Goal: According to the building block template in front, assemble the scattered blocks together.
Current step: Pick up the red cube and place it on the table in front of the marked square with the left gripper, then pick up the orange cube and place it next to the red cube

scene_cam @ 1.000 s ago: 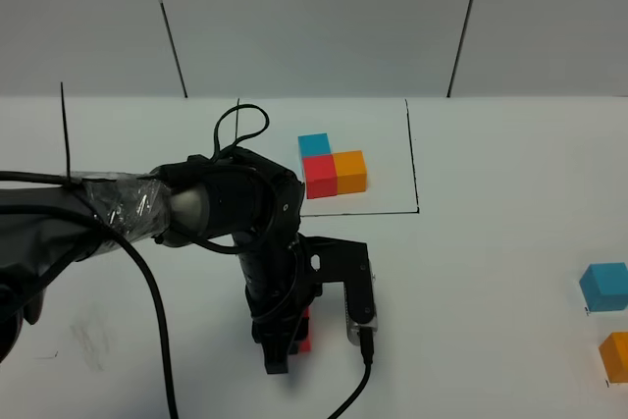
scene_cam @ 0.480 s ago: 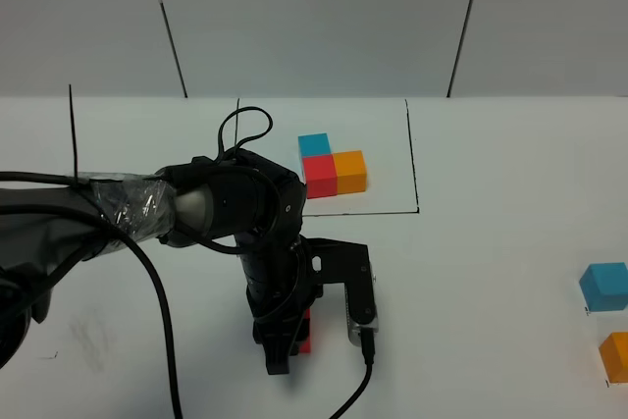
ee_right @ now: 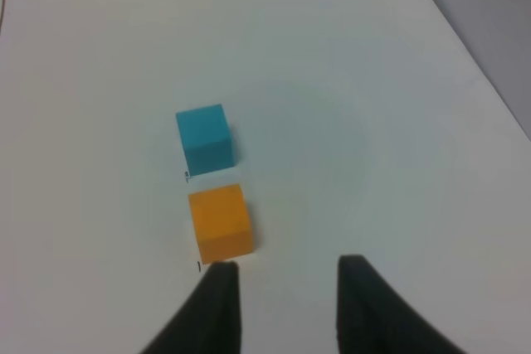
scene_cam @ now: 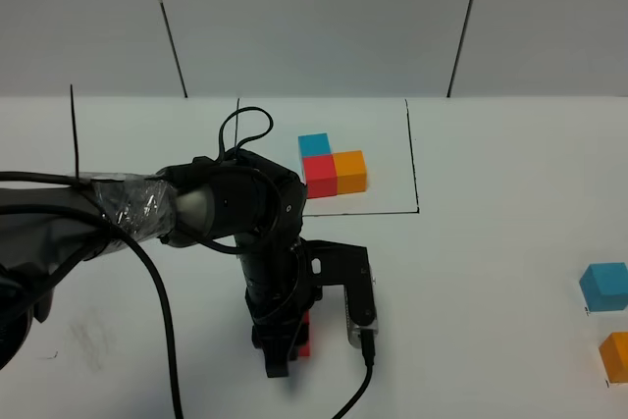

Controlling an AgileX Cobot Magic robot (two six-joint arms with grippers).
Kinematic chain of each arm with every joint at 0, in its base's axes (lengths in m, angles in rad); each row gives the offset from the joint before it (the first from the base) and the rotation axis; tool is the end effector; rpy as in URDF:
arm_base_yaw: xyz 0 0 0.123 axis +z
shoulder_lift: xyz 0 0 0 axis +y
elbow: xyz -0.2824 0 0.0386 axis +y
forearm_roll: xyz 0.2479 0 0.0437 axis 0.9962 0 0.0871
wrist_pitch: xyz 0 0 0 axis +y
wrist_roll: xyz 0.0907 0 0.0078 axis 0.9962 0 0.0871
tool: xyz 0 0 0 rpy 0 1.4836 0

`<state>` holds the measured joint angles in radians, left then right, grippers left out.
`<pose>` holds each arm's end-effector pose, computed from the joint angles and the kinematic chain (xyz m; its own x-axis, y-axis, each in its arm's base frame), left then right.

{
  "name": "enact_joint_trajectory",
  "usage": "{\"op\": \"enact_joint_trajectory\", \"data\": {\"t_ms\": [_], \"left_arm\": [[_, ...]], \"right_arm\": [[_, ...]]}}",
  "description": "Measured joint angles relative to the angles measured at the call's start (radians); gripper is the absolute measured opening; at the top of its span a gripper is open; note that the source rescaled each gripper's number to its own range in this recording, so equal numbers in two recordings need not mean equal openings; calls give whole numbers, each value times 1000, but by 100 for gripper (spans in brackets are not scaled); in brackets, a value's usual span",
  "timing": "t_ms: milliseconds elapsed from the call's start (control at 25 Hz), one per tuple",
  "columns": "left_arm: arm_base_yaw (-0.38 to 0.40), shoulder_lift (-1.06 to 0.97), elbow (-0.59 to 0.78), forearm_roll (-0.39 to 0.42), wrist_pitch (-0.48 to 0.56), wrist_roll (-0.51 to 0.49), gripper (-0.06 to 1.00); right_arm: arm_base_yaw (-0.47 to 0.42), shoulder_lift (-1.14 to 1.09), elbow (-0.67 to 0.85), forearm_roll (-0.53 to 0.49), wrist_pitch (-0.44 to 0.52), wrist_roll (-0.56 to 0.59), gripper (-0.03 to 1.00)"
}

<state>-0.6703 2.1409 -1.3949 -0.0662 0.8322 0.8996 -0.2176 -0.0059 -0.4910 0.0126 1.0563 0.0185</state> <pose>0.3137 -0.2544 0.1131 -0.0420 0.9951 -0.0898 0.9986 0.0448 0.0290 -0.0042 0.0020 0.2750 -0.4389 0.1223 -0.8902 0.2172 0.9757 0.0270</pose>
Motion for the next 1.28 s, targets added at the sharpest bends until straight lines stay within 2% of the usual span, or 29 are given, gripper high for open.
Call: {"op": "enact_joint_trajectory", "data": {"t_ms": [160,320,440,520,720,960,1120,1280], "left_arm": [[0,2,0,-1,10,-1,48],[0,3,0,-1,12,-2,75],[0,-11,0,-1,12,-2,90],[0,-34,0,-1,12,-2,96],[0,-120,-29,0,57,-26,100],[0,-225,-141,24,201,-271,100],[0,-299,-205,135,247,-456,100],[0,-391,-227,310,325,-672,100]], "right_arm": [[0,0,0,0,0,0,0],[0,0,0,0,0,0,0],[0,0,0,0,0,0,0],[0,0,0,0,0,0,0],[0,0,0,0,0,0,0],[0,0,0,0,0,0,0],[0,0,0,0,0,0,0],[0,0,0,0,0,0,0]]}}
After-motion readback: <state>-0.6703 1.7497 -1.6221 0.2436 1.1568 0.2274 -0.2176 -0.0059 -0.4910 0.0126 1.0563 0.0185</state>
